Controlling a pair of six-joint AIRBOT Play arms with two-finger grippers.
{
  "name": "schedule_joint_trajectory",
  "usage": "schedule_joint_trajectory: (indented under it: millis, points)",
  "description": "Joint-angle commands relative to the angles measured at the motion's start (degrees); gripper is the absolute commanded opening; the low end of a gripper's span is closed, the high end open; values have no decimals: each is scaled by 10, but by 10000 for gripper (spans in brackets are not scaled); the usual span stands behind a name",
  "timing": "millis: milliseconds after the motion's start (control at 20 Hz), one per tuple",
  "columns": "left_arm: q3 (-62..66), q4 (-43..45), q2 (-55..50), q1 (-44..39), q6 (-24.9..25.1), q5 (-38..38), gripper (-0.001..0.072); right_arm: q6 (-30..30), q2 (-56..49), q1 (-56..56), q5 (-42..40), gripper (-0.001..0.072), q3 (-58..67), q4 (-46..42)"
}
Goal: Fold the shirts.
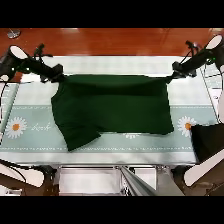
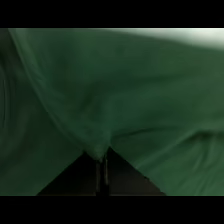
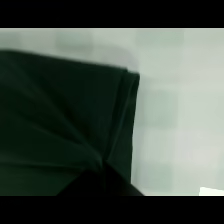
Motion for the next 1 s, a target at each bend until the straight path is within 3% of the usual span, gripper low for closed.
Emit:
schedule_joint_trajectory:
  millis: [0, 200, 250, 300, 350, 500, 600, 700, 850, 950]
  points:
    - [-21, 13, -24, 2, 26, -80, 23, 1, 0, 7, 19, 22, -64, -22]
    - [-22, 12, -37, 3, 24, -82, 23, 35, 0, 7, 27, 26, -72, -54]
    - [-21, 13, -37, 5, 24, -85, 34, 34, 0, 9, 37, 198, -72, -46]
    - [-20, 13, -37, 6, 24, -95, 278, 31, 0, 11, 58, 558, -72, -42]
    - [-17, 20, -37, 9, 24, -114, 700, 12, 0, 12, 85, 631, -72, -37]
    - [-16, 70, -19, 27, 3, -206, 697, 16, 25, 6, 140, 631, -72, -52]
    - [-56, 86, 32, 42, 3, -211, 697, 21, 72, -2, 132, 631, -87, -75]
    - [-145, 86, 109, 65, 7, -168, 697, 22, 147, -22, 78, 631, -160, -77]
    - [-346, 79, 242, 123, 12, -76, 698, 23, 290, -57, -59, 631, -370, -49]
    - [-485, -5, 320, 184, 53, -30, 697, -3, 395, -76, -148, 630, -534, 7]
